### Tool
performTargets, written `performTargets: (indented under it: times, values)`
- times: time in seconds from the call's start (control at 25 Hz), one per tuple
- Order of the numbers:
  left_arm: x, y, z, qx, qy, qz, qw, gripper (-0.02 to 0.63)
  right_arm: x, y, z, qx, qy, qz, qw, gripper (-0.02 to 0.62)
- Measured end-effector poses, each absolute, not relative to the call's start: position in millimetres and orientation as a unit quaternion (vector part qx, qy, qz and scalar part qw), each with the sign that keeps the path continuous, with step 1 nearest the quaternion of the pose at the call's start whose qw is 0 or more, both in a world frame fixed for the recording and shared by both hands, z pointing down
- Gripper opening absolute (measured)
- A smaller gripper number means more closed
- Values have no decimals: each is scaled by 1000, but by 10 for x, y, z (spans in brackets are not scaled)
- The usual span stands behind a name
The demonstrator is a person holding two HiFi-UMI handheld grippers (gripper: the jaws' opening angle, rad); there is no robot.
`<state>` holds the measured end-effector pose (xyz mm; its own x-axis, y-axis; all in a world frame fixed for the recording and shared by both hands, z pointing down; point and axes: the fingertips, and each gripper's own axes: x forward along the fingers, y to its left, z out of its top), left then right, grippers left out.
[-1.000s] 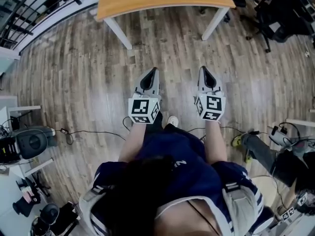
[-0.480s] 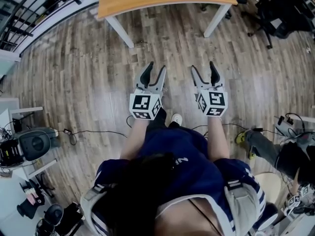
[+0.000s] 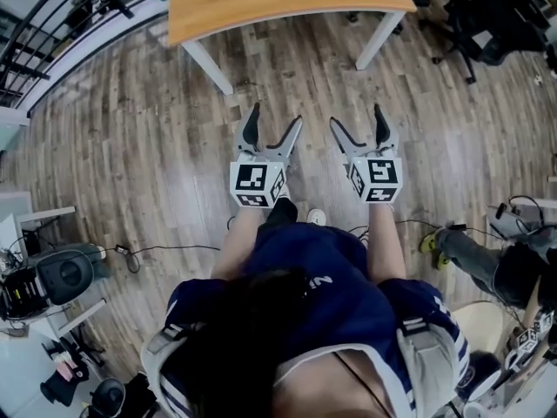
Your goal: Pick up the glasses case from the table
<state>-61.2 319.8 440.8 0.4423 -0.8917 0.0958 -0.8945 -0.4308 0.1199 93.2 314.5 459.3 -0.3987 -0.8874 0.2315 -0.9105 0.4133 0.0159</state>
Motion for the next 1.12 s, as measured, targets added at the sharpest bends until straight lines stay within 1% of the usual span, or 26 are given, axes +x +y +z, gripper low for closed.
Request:
performTargets:
  times: [0.2, 0.56, 0.8, 0.88, 1.12]
  values:
    - [-762, 2952, 4457, 862, -501, 23, 77, 364, 839, 2957, 4533, 570, -815, 50, 92, 439]
    - [-696, 2801, 4485, 892, -445, 31, 74, 362, 802, 2903, 4564, 600, -792, 58, 97, 439]
    - [-629, 2709, 4528, 899, -429, 20, 82, 360, 838, 2786, 4619, 597, -794, 61, 98, 439]
    - [-589, 2667, 4537, 900, -428, 19, 79, 348, 861, 2714, 4653, 593, -797, 65, 95, 428]
    - [-543, 2310, 4594, 889, -452, 26, 74, 348, 947, 2279, 4718, 583, -804, 68, 96, 420]
